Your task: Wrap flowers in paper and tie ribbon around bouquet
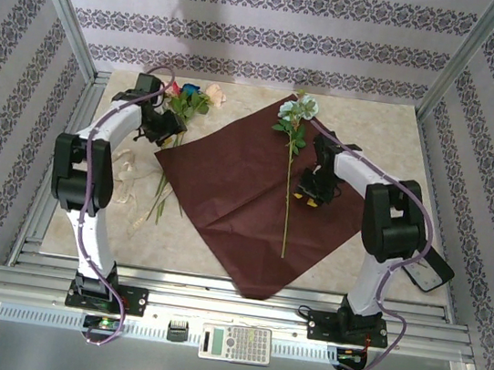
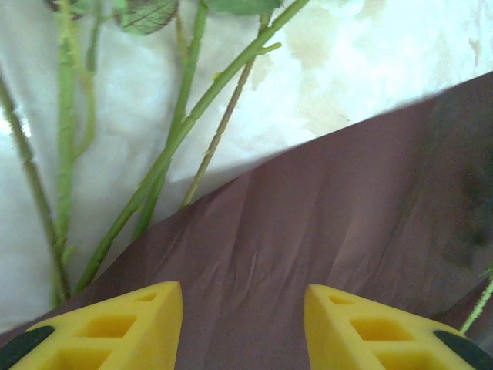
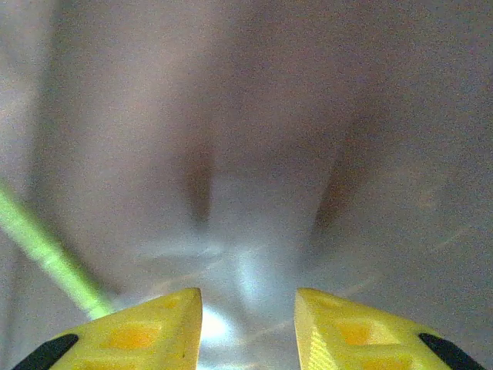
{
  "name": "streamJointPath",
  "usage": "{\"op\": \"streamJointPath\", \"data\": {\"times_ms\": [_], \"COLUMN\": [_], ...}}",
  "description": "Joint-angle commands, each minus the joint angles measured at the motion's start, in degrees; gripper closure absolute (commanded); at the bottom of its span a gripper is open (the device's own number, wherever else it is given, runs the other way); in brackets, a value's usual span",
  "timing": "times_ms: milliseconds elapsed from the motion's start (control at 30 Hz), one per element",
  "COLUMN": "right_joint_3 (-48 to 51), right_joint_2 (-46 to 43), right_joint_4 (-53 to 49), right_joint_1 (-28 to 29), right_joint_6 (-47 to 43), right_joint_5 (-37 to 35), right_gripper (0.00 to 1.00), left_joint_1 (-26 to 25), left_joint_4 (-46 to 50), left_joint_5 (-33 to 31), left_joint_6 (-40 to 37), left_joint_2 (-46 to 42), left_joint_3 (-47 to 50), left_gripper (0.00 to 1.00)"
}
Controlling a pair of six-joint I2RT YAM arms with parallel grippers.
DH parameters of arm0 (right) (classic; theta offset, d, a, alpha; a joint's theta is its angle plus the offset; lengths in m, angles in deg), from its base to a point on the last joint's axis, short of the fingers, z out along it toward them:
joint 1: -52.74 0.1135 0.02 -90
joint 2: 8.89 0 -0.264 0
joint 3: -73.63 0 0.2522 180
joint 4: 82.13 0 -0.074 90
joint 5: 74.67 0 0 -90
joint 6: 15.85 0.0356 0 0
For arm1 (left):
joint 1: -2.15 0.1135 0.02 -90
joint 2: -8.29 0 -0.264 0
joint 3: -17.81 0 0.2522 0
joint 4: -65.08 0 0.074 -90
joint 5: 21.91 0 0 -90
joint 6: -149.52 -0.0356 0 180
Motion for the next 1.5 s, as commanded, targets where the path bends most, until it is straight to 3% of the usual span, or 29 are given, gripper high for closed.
{"op": "streamJointPath", "data": {"times_ms": [0,433,767,967,1100,1200,1333,1467], "right_joint_3": [0.98,3.34,1.64,1.63,1.73,1.81,1.64,1.29], "right_joint_2": [1.23,-1.49,-0.66,-0.59,-0.48,-0.41,-0.4,-0.05], "right_joint_4": [-2.26,-2.22,-3.0,-3.1,-3.1,-3.1,-3.21,-3.36], "right_joint_1": [-2.55,-3.24,-2.45,-2.37,-2.28,-2.28,-2.29,-2.31], "right_joint_6": [2.73,4.64,4.82,4.83,4.68,4.49,4.29,4.12], "right_joint_5": [-2.0,-3.93,-3.88,-4.01,-4.01,-4.23,-4.28,-4.04], "right_gripper": [0.64,0.65,0.65,0.65,0.65,0.65,0.65,0.65], "left_joint_1": [-1.0,-3.28,-3.01,-2.57,-1.73,-0.83,0.73,5.65], "left_joint_4": [2.52,6.71,7.28,8.84,6.53,3.69,2.99,3.38], "left_joint_5": [-3.48,-18.32,-17.22,-17.09,-18.81,-17.38,-15.72,-13.13], "left_joint_6": [-4.0,-18.03,-22.78,-22.88,-20.03,-17.45,-14.1,-8.23], "left_joint_2": [2.65,12.23,13.92,15.9,11.35,6.53,3.64,4.69], "left_joint_3": [-3.14,-14.44,-13.13,-13.94,-11.3,-8.93,-7.45,-5.02], "left_gripper": [0.57,0.68,0.73,0.74,0.58,0.53,0.52,0.55]}}
